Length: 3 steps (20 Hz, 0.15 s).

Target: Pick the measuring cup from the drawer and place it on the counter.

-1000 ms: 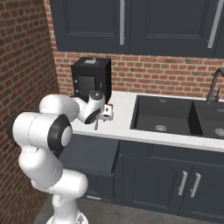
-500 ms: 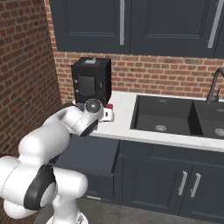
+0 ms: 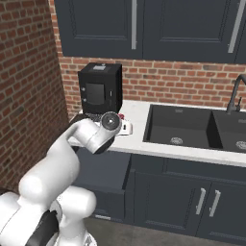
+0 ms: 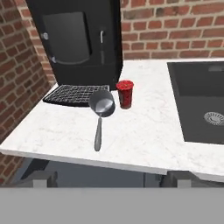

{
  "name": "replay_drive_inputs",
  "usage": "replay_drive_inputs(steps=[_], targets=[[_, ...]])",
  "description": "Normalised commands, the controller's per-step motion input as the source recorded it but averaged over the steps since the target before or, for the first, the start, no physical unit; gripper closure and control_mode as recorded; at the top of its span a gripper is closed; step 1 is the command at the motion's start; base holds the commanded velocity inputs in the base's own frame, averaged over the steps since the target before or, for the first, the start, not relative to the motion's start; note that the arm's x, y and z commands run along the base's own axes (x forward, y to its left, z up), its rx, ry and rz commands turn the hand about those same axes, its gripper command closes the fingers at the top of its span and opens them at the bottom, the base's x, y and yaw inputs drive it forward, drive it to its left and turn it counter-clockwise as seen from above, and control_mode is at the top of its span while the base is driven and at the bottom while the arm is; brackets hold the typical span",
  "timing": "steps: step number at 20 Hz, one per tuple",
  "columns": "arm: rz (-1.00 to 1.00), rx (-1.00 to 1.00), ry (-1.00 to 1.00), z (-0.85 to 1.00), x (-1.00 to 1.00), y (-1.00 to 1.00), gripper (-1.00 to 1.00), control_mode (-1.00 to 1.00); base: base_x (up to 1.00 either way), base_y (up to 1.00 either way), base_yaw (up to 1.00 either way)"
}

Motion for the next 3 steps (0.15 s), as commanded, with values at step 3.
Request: replay_drive_inputs(steps=[3], targets=[[0.00, 0.11, 0.00, 0.00, -0.12, -0.47, -1.00, -1.00, 0.00, 0.00, 0.00]])
